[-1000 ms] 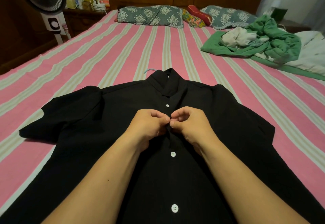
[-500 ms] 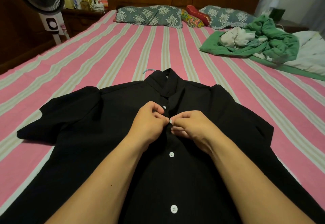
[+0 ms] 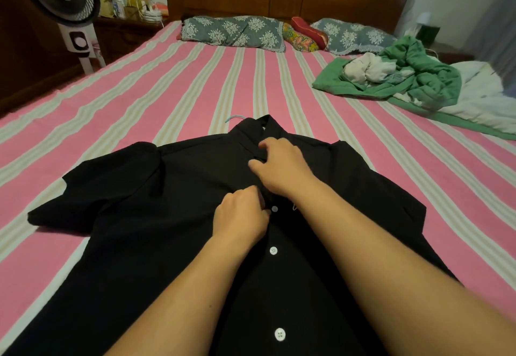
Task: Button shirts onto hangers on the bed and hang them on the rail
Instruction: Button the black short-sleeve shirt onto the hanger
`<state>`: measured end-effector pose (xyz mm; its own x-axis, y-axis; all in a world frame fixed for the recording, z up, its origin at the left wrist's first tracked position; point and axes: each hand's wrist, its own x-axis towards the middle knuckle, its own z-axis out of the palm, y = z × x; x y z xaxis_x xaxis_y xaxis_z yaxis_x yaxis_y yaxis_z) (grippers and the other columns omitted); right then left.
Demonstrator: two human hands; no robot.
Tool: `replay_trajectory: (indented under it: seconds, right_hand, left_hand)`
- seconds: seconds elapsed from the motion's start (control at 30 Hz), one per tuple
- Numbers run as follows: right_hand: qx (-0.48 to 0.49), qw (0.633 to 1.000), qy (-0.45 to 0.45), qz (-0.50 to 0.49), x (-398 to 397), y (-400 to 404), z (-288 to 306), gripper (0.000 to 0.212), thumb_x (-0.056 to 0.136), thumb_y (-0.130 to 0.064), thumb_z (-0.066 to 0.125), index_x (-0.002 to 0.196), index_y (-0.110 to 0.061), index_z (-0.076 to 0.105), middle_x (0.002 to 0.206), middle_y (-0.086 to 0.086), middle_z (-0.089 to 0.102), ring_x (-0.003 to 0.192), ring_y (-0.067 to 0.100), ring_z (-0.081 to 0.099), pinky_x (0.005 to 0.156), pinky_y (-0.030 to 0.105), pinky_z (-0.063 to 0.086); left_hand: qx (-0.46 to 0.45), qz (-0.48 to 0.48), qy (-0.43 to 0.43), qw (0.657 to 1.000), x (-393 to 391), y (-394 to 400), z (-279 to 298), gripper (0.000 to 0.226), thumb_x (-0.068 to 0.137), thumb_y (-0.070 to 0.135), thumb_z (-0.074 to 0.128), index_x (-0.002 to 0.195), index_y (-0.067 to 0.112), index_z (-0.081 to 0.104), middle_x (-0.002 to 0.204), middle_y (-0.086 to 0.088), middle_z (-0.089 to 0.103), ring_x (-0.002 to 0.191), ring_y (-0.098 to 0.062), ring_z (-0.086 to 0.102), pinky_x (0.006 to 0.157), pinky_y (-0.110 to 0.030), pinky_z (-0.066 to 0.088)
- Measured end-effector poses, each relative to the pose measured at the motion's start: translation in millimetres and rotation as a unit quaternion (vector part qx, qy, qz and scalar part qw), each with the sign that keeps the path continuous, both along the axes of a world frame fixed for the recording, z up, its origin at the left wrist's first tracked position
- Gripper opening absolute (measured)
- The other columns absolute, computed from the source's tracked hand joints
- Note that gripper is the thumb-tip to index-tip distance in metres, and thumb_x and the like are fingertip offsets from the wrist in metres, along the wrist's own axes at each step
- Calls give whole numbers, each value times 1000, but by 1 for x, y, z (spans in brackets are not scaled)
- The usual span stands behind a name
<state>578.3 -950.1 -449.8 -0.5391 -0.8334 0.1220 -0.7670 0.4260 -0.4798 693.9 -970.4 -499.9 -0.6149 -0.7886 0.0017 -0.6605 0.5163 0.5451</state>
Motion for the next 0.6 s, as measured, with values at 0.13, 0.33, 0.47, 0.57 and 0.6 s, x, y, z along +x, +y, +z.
replay_trajectory:
  seconds: [0.13,0.33,0.47,0.57,0.6]
  right_hand:
    - [123,985,115,37,-51,-56,-14,63,98,-35,56,155,-20,35,153,9,42,140,36,33,110,49,38]
    - [183,981,50,28,-108,-76,-23,39,90,-20,68,128,-16,61,124,12,65,111,33,61,87,34,49]
    - [-74,961,-210,-161,-136,-59,-44,9,91,-16,63,94,-9,70,89,15,71,78,32,70,76,43,60]
    - [-163,887,-339,-267,-142,-34,-60,11,85,-5,59,92,-12,64,91,12,65,73,26,65,57,32,57]
    - [-176,886,-314,-291,-140,-29,-59,21,82,-6,57,101,-14,62,99,10,65,80,28,66,61,32,57]
  left_hand:
    - [17,17,12,1000,2,-4,-2,15,91,34,68,87,28,55,91,10,62,96,-18,58,75,-33,46]
    - [37,33,8,999,-2,-13,-8,7,95,36,58,96,29,58,96,9,64,96,-18,60,81,-35,51]
    - [35,40,-2,999,-2,-13,-9,10,96,37,57,103,31,57,101,11,65,101,-17,60,82,-34,50]
    - [21,27,-35,999,-6,-5,-9,19,97,42,56,112,30,52,111,9,62,109,-19,56,83,-36,47]
    - [12,23,-53,998,-7,-1,-8,22,97,44,54,113,29,51,114,7,61,111,-20,54,82,-36,44]
